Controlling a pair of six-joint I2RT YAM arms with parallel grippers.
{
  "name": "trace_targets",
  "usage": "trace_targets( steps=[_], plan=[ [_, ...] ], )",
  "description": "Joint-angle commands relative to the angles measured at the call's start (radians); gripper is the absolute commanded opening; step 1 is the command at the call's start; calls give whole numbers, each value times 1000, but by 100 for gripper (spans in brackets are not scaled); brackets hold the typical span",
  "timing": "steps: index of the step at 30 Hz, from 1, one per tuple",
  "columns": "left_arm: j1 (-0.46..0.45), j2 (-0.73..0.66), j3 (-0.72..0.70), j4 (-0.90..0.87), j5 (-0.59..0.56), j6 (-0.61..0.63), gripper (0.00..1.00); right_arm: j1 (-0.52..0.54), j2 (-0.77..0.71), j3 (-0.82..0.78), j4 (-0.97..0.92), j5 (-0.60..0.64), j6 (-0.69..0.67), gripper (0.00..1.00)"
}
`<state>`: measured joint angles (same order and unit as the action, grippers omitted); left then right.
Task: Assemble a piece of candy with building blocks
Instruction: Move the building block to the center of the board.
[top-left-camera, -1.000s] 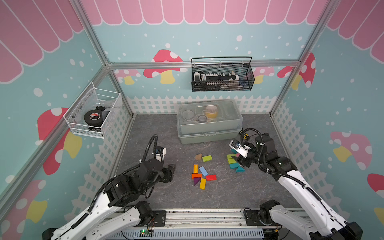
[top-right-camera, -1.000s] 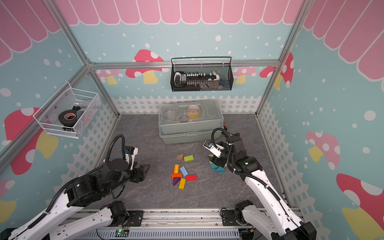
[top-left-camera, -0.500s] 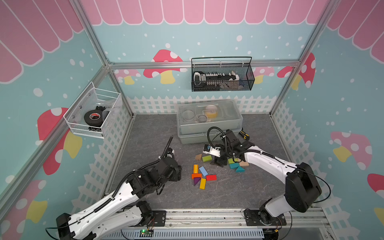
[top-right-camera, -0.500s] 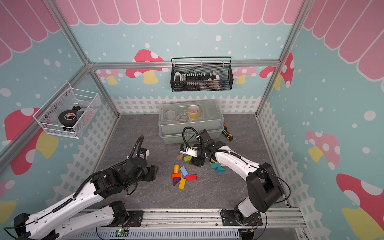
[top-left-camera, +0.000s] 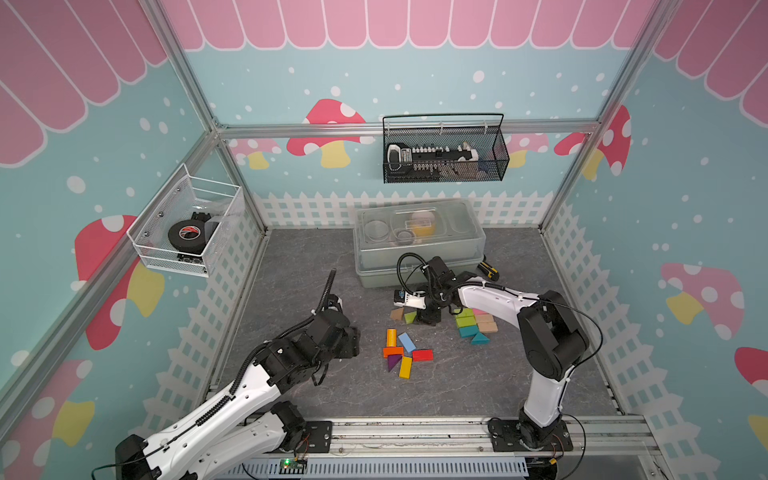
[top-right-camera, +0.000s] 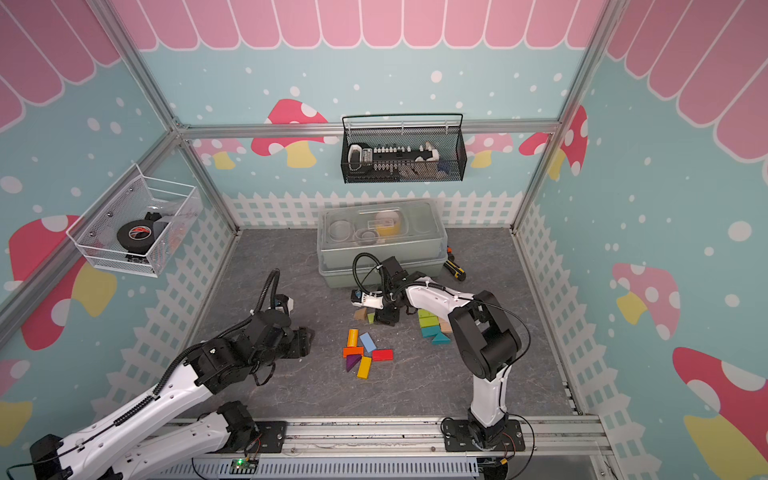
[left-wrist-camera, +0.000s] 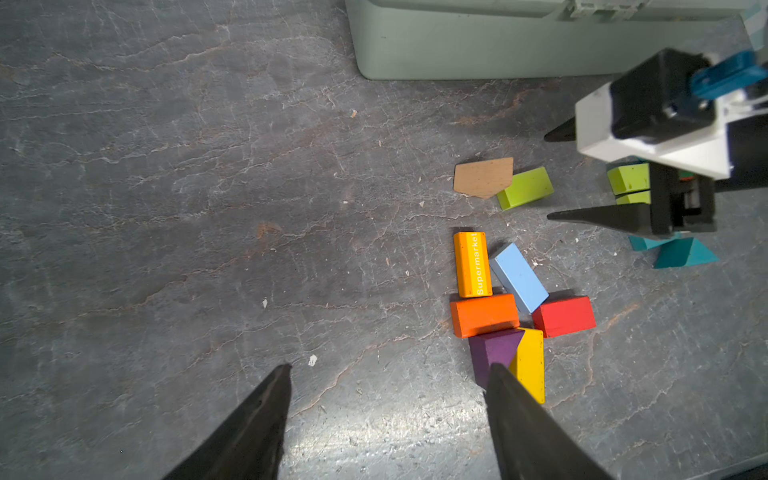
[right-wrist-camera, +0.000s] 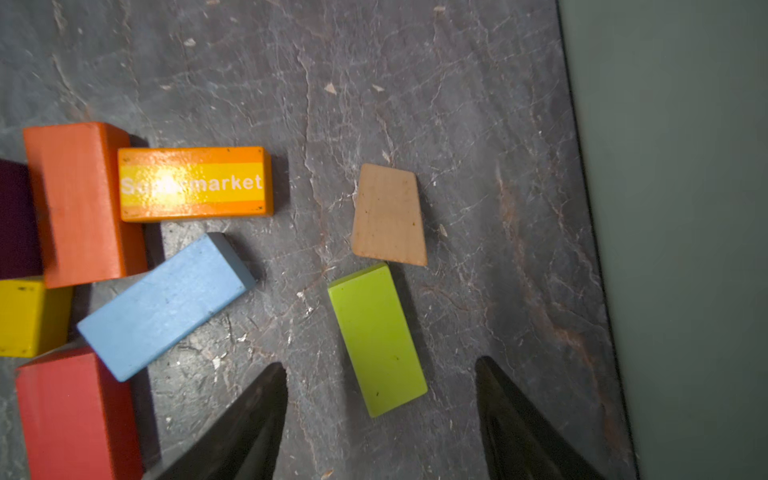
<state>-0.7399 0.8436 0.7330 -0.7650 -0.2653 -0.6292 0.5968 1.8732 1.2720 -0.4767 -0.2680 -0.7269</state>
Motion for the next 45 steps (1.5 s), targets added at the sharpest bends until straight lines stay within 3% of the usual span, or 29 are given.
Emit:
trace_targets(
  steps=[1,12,26,45],
  plan=[
    [11,-4,-21,30,11,-21,73,5,54,41,-44,2,-52,69],
    [19,20,-21,44,12,-15,73,7,152,99,-63,32,-61,60],
    [22,26,-26,46,20,-15,73,66,184,137,-101,-10,-22,26],
    [22,15,-30,38,15,-23,73,171,334,325,-128,14,-8,26]
  ],
)
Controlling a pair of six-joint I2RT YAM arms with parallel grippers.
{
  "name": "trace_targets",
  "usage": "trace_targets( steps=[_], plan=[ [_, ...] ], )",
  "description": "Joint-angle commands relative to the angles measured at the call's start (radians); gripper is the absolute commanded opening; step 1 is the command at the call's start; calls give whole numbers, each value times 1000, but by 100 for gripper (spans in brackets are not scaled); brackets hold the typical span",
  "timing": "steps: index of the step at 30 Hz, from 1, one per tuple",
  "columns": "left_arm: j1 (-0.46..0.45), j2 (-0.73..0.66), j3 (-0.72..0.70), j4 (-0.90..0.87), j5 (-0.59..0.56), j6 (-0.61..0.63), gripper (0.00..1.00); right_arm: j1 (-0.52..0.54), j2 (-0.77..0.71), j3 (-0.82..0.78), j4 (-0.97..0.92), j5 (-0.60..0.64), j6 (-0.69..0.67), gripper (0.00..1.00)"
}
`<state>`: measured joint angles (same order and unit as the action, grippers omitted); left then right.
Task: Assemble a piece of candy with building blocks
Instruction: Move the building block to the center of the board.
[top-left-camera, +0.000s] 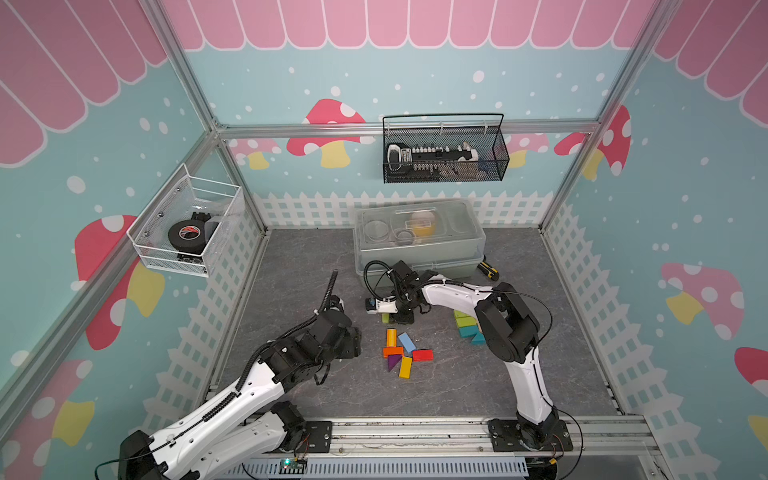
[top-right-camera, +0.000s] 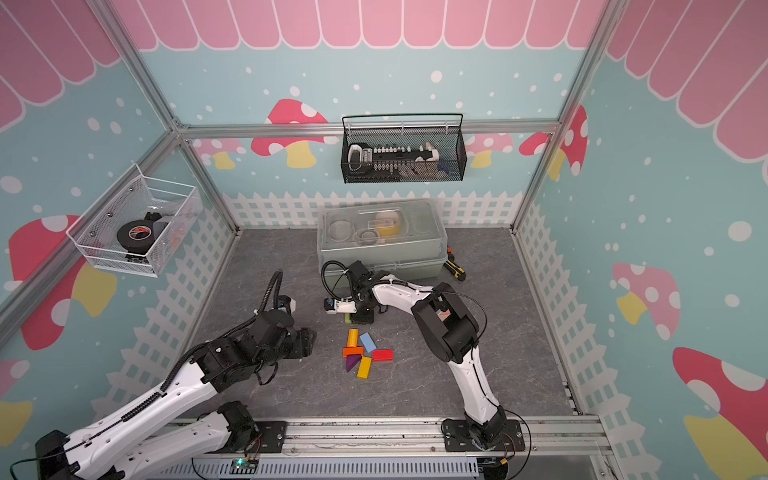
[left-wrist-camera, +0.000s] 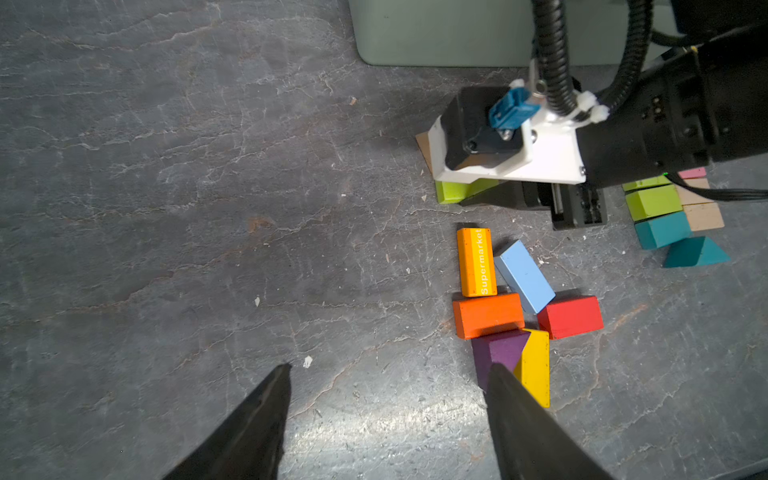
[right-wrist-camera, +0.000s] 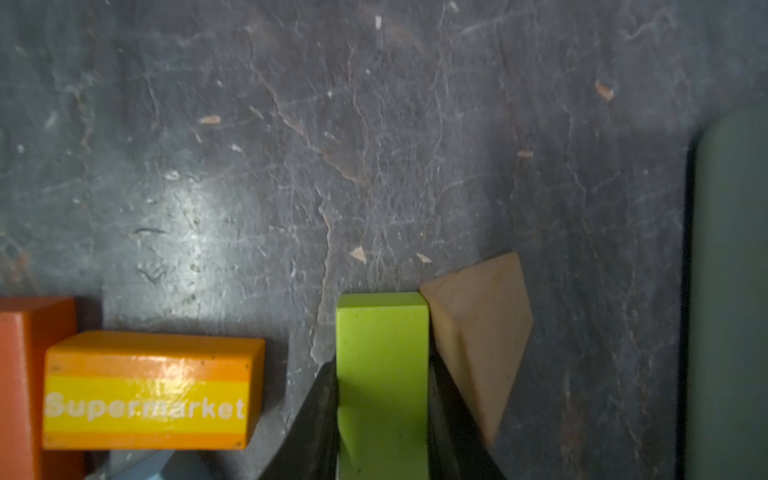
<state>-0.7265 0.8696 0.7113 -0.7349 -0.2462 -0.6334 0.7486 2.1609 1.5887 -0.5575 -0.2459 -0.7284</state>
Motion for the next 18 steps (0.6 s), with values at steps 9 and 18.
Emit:
trace_targets(
  steps=[9,18],
  plan=[
    [8,-14,-10,2,3,-25,73,23,28,5,-33,-8,34,39],
    [8,-9,-1,-1,12,-32,73,21,-124,-53,10,-30,150,50]
  ],
)
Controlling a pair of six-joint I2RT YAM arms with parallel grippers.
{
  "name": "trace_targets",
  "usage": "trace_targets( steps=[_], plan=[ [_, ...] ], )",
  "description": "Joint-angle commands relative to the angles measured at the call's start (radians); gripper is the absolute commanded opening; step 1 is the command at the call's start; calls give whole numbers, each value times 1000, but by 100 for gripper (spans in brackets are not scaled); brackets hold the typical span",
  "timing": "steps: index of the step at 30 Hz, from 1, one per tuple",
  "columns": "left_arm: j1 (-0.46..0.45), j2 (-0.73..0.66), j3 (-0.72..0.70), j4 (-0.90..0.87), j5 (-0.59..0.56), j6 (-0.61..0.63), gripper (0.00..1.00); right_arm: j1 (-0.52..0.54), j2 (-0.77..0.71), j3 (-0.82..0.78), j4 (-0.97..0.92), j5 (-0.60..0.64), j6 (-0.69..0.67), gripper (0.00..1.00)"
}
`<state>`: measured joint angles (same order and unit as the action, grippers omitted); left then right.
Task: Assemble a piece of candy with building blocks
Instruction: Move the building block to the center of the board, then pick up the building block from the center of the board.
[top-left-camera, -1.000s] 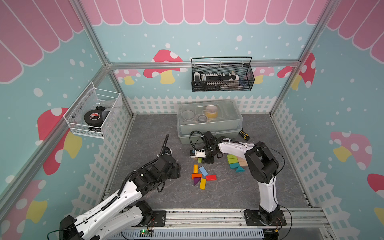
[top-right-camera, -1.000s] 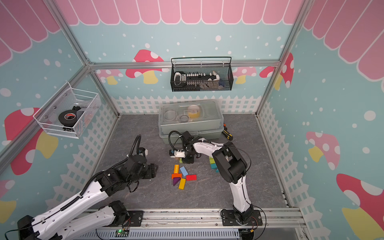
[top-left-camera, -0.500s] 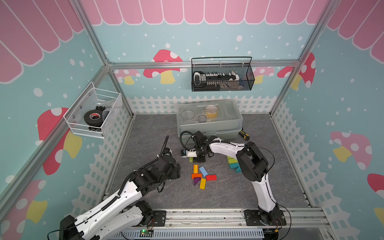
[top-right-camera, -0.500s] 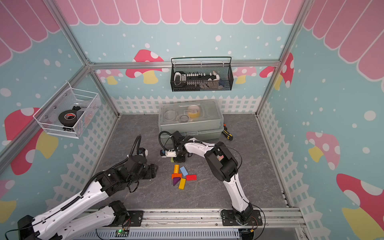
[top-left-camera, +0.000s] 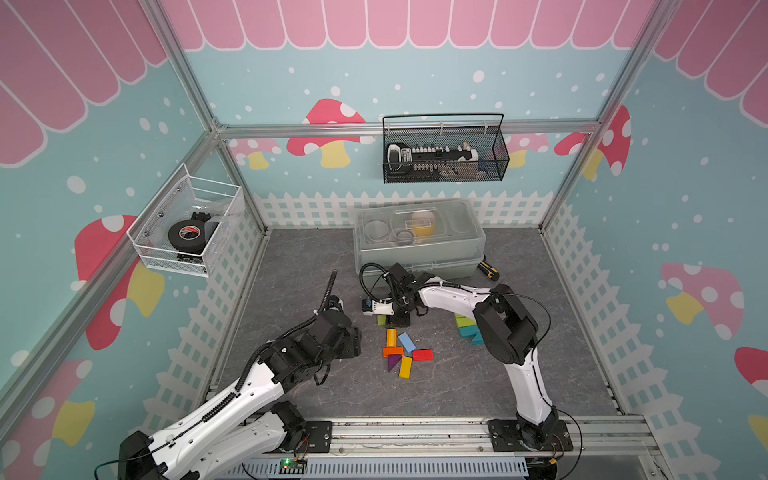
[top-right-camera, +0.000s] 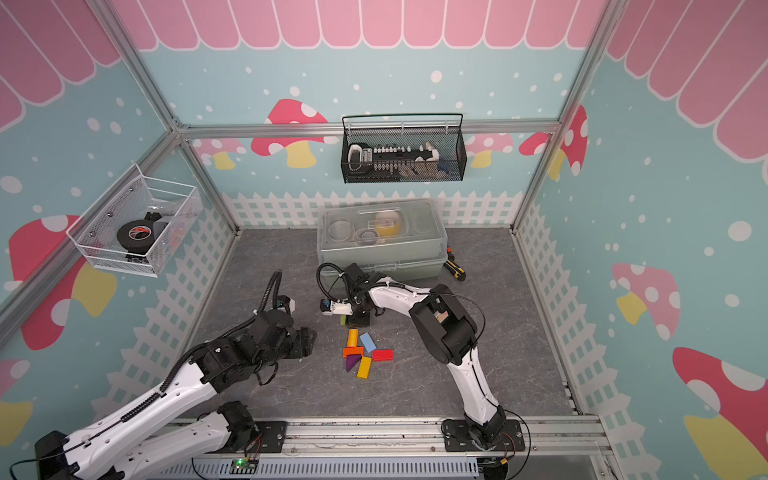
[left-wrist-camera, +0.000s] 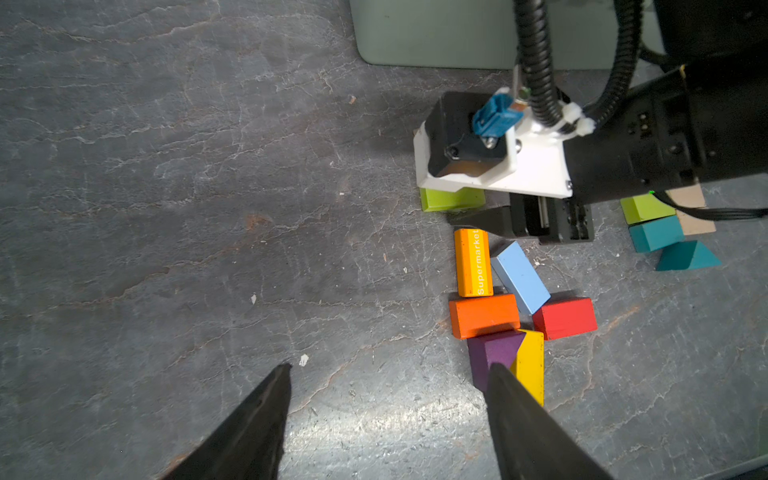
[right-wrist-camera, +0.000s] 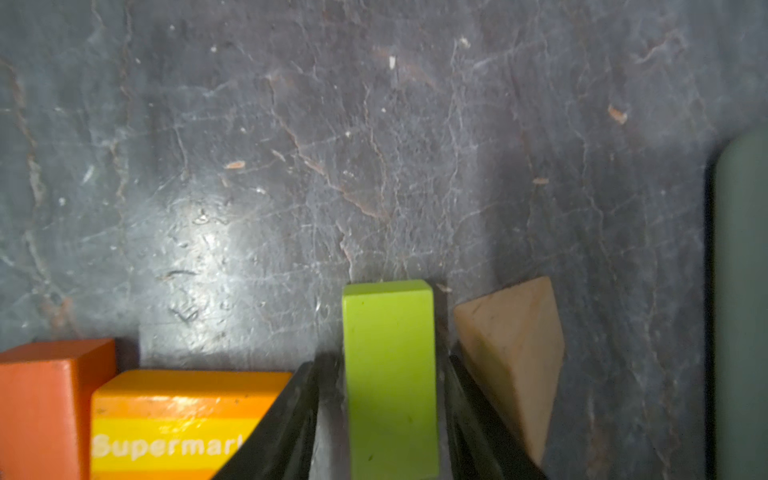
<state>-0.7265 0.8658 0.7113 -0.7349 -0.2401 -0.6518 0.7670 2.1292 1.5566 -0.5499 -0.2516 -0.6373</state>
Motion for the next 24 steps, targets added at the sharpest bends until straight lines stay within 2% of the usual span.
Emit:
trace_targets(
  steps=[1,5,9,13,17,21,24],
  plan=[
    [7,-5,2,-5,9,-13,73,3,-119,-40,6,-23,81,50],
    [9,-4,5,-7,30,-14,73,-4,-288,-172,72,15,208,50],
    [9,58,23,16,68,-19,73,-27,-450,-303,120,98,427,50],
    [-27,213,86,66,96,-43,73,-40,-623,-485,192,195,627,50],
    [-91,390,172,107,62,-48,73,-44,-796,-671,305,260,764,51],
    [-101,582,250,162,108,-71,68,-54,-878,-752,312,270,806,49],
    [-115,681,315,166,95,-80,66,-55,-927,-797,325,290,818,48]
  ],
)
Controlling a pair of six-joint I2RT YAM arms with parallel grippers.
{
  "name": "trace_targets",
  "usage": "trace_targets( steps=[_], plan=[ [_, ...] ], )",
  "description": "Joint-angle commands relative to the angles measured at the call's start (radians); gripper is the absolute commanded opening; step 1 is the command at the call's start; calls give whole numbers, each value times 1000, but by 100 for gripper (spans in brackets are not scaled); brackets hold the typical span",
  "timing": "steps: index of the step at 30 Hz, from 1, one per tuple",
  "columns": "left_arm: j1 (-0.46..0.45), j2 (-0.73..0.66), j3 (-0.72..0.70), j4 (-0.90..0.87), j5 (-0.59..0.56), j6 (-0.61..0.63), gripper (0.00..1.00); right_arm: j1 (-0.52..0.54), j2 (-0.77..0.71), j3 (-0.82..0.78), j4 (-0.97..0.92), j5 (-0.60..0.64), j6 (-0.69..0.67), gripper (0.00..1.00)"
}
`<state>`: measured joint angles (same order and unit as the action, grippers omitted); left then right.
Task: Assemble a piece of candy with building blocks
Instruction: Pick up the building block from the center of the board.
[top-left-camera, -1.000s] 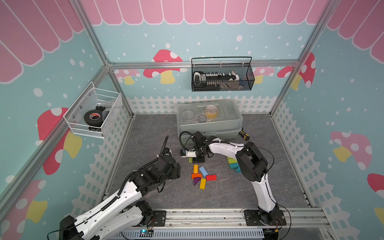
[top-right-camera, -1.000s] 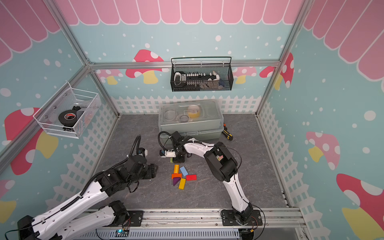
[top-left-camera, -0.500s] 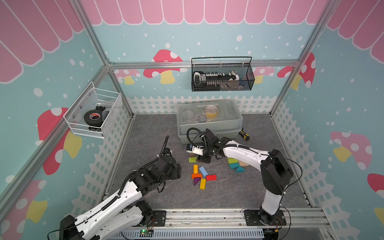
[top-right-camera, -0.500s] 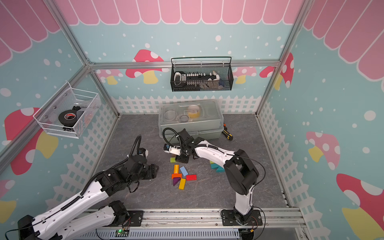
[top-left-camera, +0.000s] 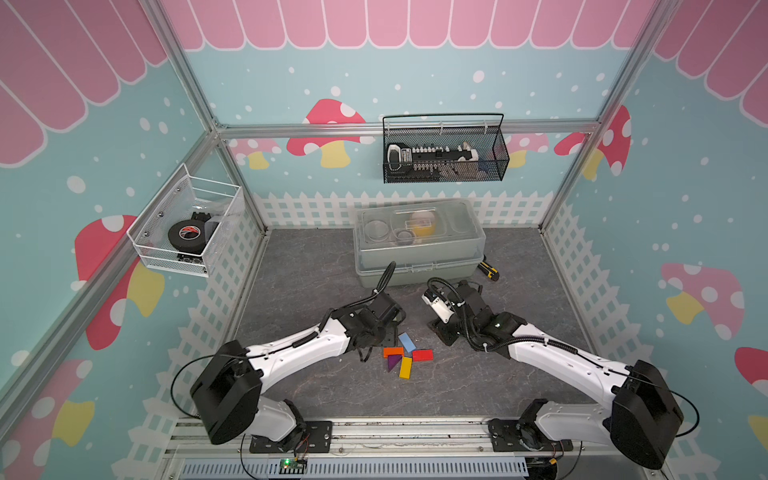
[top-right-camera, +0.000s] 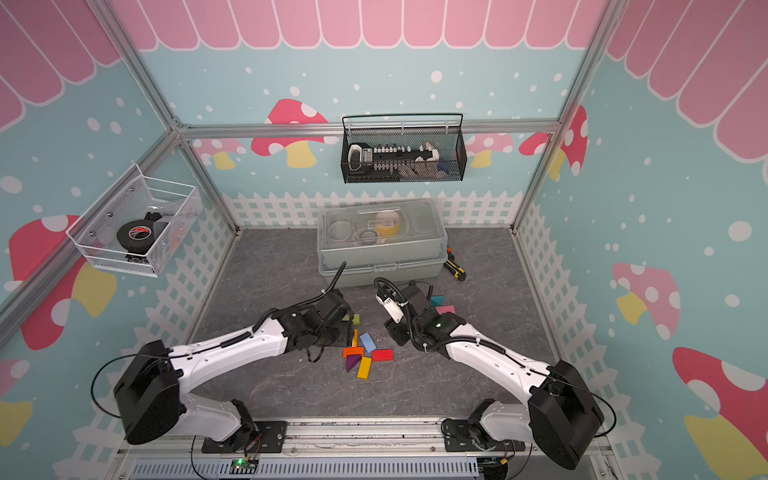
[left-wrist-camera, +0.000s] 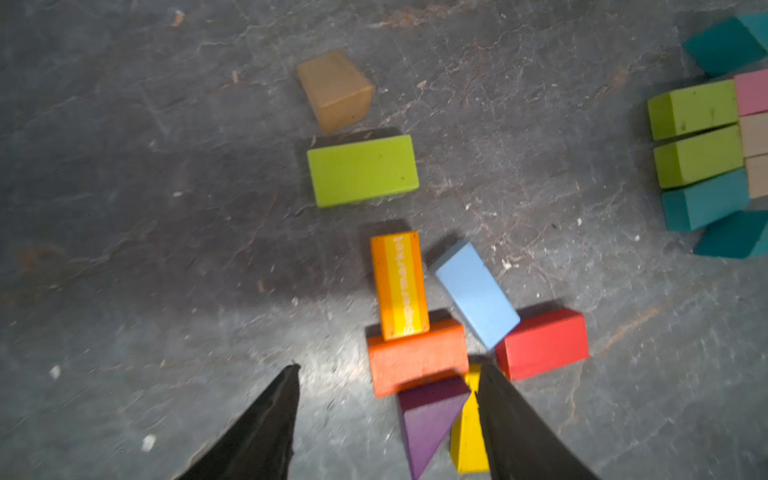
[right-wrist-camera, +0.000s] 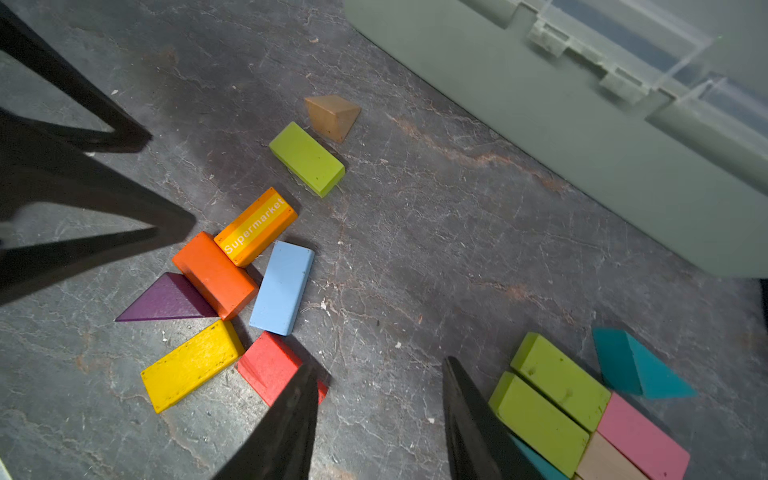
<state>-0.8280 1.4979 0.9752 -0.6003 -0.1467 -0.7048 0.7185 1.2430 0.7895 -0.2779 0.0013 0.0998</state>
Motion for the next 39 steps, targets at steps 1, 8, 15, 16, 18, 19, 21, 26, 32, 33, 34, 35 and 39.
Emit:
trace_targets(
  steps=[1,8,15,16,18,19,21,26,32,33,34,35,39],
  plan=[
    [-14,78,69,31,-5,-31,65,-8,-57,-44,62,40,78,48],
    [-15,182,103,23,-7,-59,58,-10,-113,-93,72,52,47,48],
    [-8,197,78,15,-29,-76,56,-10,-133,-128,101,60,47,48],
    [-8,201,78,16,-29,-79,55,-10,-133,-130,103,57,47,48],
    [-8,219,78,17,-29,-78,54,-10,-129,-129,105,60,48,48],
    [-5,226,78,17,-28,-78,53,-10,-128,-129,105,58,48,48],
    [-2,235,78,20,-26,-76,52,-10,-128,-128,104,60,50,48],
    [5,238,65,21,-36,-71,49,-10,-124,-130,108,59,48,48],
    [11,260,56,34,-27,-67,48,-10,-120,-131,108,60,50,48],
    [13,265,55,36,-28,-68,47,-10,-120,-131,108,60,50,48],
    [16,269,56,37,-26,-65,47,-10,-121,-131,108,60,48,48],
    [19,271,54,40,-24,-65,46,-10,-121,-130,108,60,49,48],
    [24,283,61,45,-17,-51,44,-10,-113,-132,109,57,51,48]
  ],
)
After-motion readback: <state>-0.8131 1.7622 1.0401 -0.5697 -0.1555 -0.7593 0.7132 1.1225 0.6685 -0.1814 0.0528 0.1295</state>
